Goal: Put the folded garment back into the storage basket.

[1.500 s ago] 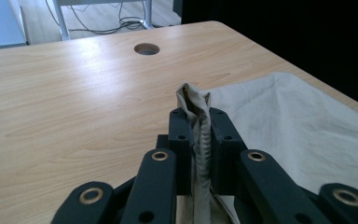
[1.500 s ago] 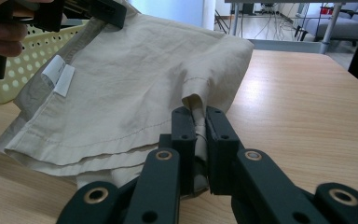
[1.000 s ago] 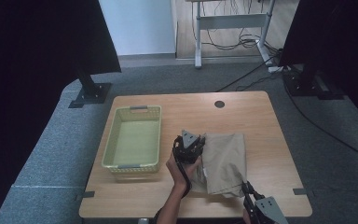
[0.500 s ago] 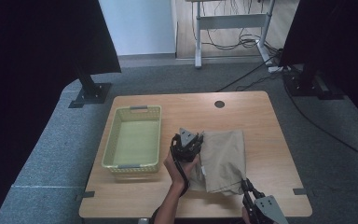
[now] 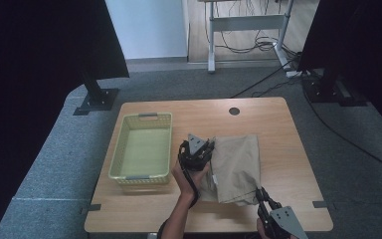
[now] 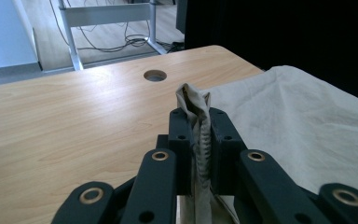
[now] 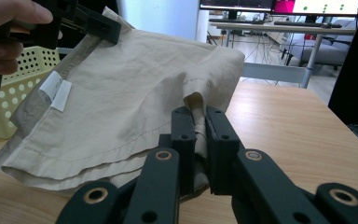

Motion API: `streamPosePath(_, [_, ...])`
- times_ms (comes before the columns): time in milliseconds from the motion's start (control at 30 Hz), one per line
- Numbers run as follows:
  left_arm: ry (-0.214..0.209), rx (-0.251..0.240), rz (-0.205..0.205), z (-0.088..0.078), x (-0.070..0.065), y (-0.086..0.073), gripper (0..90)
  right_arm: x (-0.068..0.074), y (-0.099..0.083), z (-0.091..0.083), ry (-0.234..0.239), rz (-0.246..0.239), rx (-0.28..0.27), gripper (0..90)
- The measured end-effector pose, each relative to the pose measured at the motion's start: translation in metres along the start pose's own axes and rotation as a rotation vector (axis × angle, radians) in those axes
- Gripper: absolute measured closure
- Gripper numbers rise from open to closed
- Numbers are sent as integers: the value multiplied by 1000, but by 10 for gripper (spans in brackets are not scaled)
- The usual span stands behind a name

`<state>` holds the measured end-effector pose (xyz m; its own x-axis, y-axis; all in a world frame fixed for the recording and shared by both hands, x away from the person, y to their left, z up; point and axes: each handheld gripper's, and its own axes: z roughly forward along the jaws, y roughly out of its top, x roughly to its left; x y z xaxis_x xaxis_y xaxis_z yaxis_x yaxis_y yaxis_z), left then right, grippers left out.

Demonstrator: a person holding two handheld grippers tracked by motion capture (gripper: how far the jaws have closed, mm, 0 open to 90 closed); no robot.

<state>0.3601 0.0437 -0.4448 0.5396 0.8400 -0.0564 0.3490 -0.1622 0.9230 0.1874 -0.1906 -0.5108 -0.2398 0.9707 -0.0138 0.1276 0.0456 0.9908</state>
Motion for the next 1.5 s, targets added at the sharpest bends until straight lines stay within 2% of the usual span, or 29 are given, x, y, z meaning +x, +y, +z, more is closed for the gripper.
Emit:
streamPosePath(733, [7, -14, 15, -8, 3, 12, 814, 3, 9, 3, 8, -5, -16, 833])
streamPosePath(1233, [12, -18, 15, -11, 6, 12, 814, 7, 13, 5, 17, -8, -20, 833])
streamPosePath(1300, [12, -24, 2, -12, 11, 12, 814, 9, 14, 8, 23, -8, -21, 833])
streamPosePath(1433, [16, -26, 2, -14, 13, 11, 814, 10, 14, 8, 24, -6, -20, 833])
streamPosePath(1500, [20, -34, -4, -17, 16, 12, 814, 16, 17, 11, 32, -17, -23, 833])
